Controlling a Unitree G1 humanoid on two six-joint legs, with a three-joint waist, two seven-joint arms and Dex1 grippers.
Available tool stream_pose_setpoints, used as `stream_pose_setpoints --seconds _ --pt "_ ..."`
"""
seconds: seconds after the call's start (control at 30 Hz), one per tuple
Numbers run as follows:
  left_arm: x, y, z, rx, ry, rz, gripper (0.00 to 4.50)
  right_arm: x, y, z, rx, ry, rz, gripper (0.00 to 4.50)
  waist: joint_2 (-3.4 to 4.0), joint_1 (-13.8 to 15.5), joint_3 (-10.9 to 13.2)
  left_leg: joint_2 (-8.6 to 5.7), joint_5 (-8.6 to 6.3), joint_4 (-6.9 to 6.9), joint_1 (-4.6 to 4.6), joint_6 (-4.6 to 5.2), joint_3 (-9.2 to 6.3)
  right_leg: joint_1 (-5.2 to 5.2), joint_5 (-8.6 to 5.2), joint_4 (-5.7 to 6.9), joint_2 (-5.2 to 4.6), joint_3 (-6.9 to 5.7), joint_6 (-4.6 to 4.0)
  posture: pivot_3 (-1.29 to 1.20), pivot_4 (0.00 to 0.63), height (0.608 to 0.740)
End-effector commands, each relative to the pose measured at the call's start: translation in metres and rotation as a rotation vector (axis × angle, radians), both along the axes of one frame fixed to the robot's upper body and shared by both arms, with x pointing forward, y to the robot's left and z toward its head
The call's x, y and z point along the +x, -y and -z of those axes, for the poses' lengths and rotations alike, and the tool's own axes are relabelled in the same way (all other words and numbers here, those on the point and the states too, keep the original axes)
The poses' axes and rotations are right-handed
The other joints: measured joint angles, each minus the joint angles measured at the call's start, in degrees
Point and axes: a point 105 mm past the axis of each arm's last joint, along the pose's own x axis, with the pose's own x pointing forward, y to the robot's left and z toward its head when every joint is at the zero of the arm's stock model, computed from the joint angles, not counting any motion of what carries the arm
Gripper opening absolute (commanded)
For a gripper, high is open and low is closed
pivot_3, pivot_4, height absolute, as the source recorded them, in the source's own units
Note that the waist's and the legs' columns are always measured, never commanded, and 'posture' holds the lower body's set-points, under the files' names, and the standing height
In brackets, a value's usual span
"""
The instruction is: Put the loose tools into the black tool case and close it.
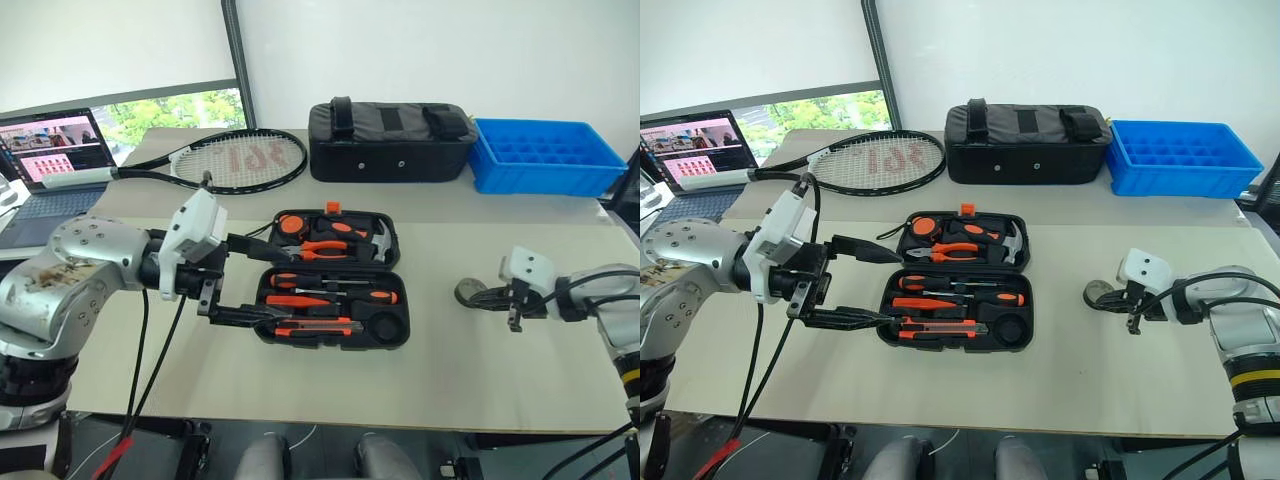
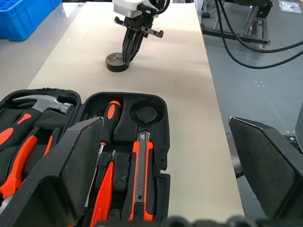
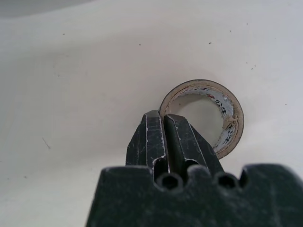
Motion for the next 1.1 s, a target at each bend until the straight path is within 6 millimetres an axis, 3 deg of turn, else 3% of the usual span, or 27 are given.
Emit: stream_pose_setpoints --seconds 0.03,0.2,0.4,0.7,0.87,1.1 --pt "-0.002 0.000 -0.011 -0.004 0.054 0.006 4.50 0.002 -0.024 -0.030 0.073 0.071 -0.095 0.03 0.01 -0.02 0.00 0.00 0.00 0.00 0.00 0.00 0.00 0.00 0.00 0.01 0.00 0.00 0.00 0.00 0.150 0.708" --pt "0.003 -0.005 -0.012 -0.014 0.056 -0.028 4.50 -0.014 -0.078 -0.055 0.181 0.074 -0.266 0.03 0.07 -0.07 -0.02 0.02 0.00 -0.01 -0.01 0.00 -0.01 -0.01 0.00 0.04 0.02 0.01 0.00 0.00 0.150 0.708" --pt "0.002 -0.008 -0.006 -0.001 0.047 -0.054 4.50 -0.048 -0.124 -0.050 0.172 0.000 -0.446 0.03 0.02 0.33 0.00 0.02 0.00 -0.01 -0.03 -0.01 -0.03 -0.01 -0.02 -0.01 0.00 -0.04 0.04 0.00 0.150 0.708" --pt "0.001 -0.010 -0.005 0.003 0.049 -0.066 4.50 -0.066 -0.143 -0.025 0.090 -0.051 -0.552 0.03 -0.04 0.49 0.02 0.03 0.00 -0.03 -0.03 -0.01 -0.04 -0.03 -0.04 -0.03 -0.01 -0.09 0.04 0.00 0.150 0.708" --pt "0.002 -0.011 -0.002 0.012 0.050 -0.078 4.50 -0.059 -0.141 -0.019 0.033 -0.011 -0.550 1.61 -0.04 0.28 0.02 0.03 0.00 -0.02 -0.02 -0.01 -0.04 -0.05 -0.05 -0.01 0.00 -0.08 0.04 0.00 0.150 0.708" --pt "0.013 -0.025 0.003 -0.011 0.048 -0.160 4.50 -0.050 -0.136 -0.038 0.081 0.032 -0.517 4.02 -0.05 0.20 0.03 0.04 0.00 -0.03 -0.01 -0.01 -0.04 -0.06 -0.04 0.01 -0.01 -0.08 0.02 0.00 0.150 0.708"
